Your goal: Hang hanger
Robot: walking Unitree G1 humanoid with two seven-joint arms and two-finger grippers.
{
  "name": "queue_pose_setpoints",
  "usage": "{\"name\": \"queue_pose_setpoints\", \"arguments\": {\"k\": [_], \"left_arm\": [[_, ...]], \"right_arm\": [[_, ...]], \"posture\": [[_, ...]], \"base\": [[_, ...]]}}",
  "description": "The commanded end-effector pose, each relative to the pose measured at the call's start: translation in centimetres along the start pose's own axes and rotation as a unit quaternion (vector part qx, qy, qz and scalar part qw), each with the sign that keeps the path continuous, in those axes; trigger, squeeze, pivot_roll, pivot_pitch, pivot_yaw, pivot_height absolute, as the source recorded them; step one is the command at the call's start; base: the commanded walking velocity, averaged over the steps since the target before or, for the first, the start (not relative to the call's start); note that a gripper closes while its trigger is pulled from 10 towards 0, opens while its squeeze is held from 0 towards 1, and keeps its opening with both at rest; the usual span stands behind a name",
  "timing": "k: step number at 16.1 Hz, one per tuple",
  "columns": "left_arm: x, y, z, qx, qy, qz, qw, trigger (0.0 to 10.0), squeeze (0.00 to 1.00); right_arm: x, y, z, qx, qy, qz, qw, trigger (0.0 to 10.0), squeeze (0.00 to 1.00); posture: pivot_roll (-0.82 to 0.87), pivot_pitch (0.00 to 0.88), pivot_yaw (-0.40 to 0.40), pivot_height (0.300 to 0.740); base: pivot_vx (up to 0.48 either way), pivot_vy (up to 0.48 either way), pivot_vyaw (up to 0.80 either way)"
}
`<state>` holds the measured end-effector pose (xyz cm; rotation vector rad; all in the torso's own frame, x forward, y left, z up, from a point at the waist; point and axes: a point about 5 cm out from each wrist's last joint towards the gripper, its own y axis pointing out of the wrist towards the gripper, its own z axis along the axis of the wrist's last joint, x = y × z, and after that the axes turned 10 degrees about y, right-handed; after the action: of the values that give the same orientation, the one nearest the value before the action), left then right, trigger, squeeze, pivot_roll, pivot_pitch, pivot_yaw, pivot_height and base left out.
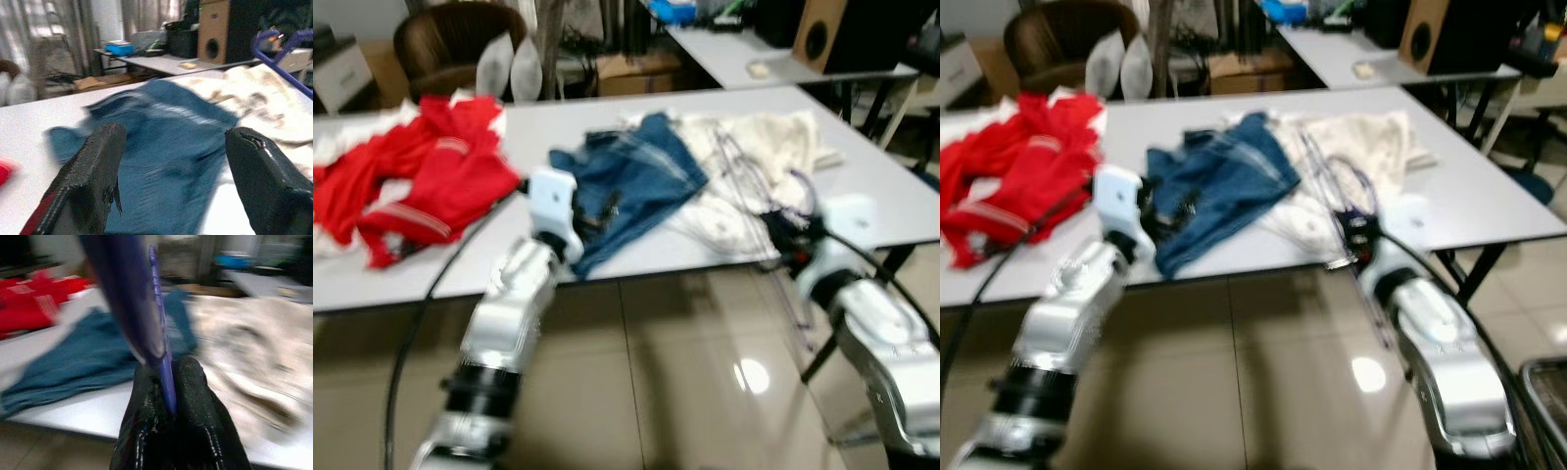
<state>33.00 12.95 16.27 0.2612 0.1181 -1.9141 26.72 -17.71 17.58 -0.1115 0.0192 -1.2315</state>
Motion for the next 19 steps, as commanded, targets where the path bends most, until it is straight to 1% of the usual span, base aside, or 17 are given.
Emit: {"name": "queue_pose_setpoints", "arguments": {"k": [1, 2, 3, 4, 6, 7, 8, 9, 10, 11, 12, 13, 14, 15, 16, 18, 19], "left_arm": [[-0.3, 0.1, 0.3, 0.007, 0.011, -0.008, 1.0, 10.0, 0.11], [-0.3, 0.2, 0.7, 0.015, 0.013, -0.03, 0.999, 10.0, 0.12], [-0.3, 0.7, 1.8, 0.039, 0.002, -0.077, 0.996, 10.0, 1.0], [-0.4, 1.2, 2.7, 0.055, 0.008, -0.103, 0.993, 10.0, 1.0], [-0.5, 1.6, 3.6, 0.069, 0.015, -0.126, 0.99, 10.0, 1.0], [-0.6, 2.2, 5.6, 0.104, 0.003, -0.158, 0.982, 10.0, 1.0], [-0.8, 2.5, 6.7, 0.125, -0.017, -0.167, 0.978, 10.0, 1.0], [-1.2, 2.9, 9.0, 0.168, -0.068, -0.168, 0.969, 10.0, 1.0], [-1.3, 3.2, 10.4, 0.192, -0.097, -0.169, 0.962, 10.0, 1.0], [-1.0, 3.4, 11.1, 0.202, -0.108, -0.182, 0.956, 10.0, 0.9], [-0.5, 3.6, 11.0, 0.194, -0.093, -0.188, 0.958, 10.0, 0.03], [0.4, 4.3, 10.5, 0.165, -0.046, -0.194, 0.966, 10.0, 0.0], [1.2, 4.8, 9.5, 0.138, -0.008, -0.198, 0.971, 10.0, 0.0], [1.5, 5.2, 8.1, 0.095, 0.035, -0.194, 0.976, 10.0, 0.0], [1.4, 5.4, 6.7, 0.055, 0.07, -0.177, 0.98, 10.0, 0.0], [0.9, 5.3, 5.7, 0.033, 0.074, -0.16, 0.984, 10.0, 0.0], [0.7, 5.2, 5.6, 0.032, 0.075, -0.158, 0.984, 10.0, 0.0]], "right_arm": [[0.2, 0.2, 0.7, 0.009, -0.014, 0.033, 0.999, 10.0, 0.0], [0.5, 0.2, 0.8, 0.008, -0.019, 0.051, 0.999, 10.0, 0.0], [0.9, 0.3, 1.3, 0.012, -0.023, 0.084, 0.996, 10.0, 0.0], [1.1, 0.3, 1.9, 0.019, -0.021, 0.116, 0.993, 10.0, 0.0], [1.2, 0.2, 2.4, 0.024, -0.015, 0.151, 0.988, 10.0, 0.0], [1.3, 0.0, 2.7, 0.023, -0.007, 0.206, 0.978, 10.0, 0.0], [1.4, -0.1, 2.8, 0.02, -0.004, 0.228, 0.974, 10.0, 0.0], [1.6, -0.3, 2.8, 0.013, -0.004, 0.262, 0.965, 10.0, 0.0], [1.5, -0.4, 3.0, 0.01, -0.007, 0.284, 0.959, 10.0, 0.0], [1.4, -0.5, 3.3, 0.011, -0.007, 0.298, 0.954, 10.0, 0.0], [1.3, -0.6, 3.6, 0.014, -0.005, 0.309, 0.951, 10.0, 0.0], [1.0, -0.8, 4.1, 0.021, -0.002, 0.329, 0.944, 10.0, 0.0], [0.8, -1.0, 4.4, 0.028, 0.0, 0.339, 0.94, 10.0, 0.0], [0.8, -1.0, 4.5, 0.03, -0.001, 0.346, 0.938, 10.0, 0.0], [0.7, -1.0, 4.6, 0.032, -0.002, 0.35, 0.936, 10.0, 0.0], [0.6, -1.0, 4.9, 0.035, -0.004, 0.359, 0.933, 10.0, 0.0], [0.6, -1.1, 5.0, 0.036, -0.005, 0.361, 0.932, 10.0, 0.0]], "posture": [[-0.15, 0.0, 0.011, 0.74], [-0.15, 0.0, 0.014, 0.74], [-0.14, 0.0, 0.017, 0.74], [-0.14, 0.0, 0.019, 0.74], [-0.14, 0.0, 0.021, 0.74], [-0.14, 0.0, 0.021, 0.74], [-0.13, 0.0, 0.02, 0.74], [-0.13, 0.0, 0.018, 0.74], [-0.13, 0.0, 0.019, 0.74], [-0.13, 0.0, 0.019, 0.74], [-0.13, 0.0, 0.018, 0.74], [-0.13, 0.0, 0.015, 0.74], [-0.13, 0.0, 0.013, 0.74], [-0.13, 0.0, 0.011, 0.74], [-0.13, 0.0, 0.012, 0.74], [-0.12, 0.0, 0.01, 0.74], [-0.12, 0.0, 0.009, 0.74]], "base": [[0.0, 0.0, 0.0], [0.0, 0.0, 0.0], [0.0, 0.0, 0.0], [0.0, 0.0, 0.0], [0.0, 0.0, 0.0], [0.0, 0.0, 0.0], [0.0, 0.0, 0.0], [0.0, 0.0, 0.0], [0.0, 0.0, 0.0], [0.0, 0.0, 0.0], [0.0, 0.0, 0.0], [0.0, 0.0, 0.0], [0.0, 0.0, 0.0], [0.0, 0.0, 0.0], [0.0, 0.0, 0.0], [0.0, 0.0, 0.0], [0.0, 0.0, 0.0]]}}
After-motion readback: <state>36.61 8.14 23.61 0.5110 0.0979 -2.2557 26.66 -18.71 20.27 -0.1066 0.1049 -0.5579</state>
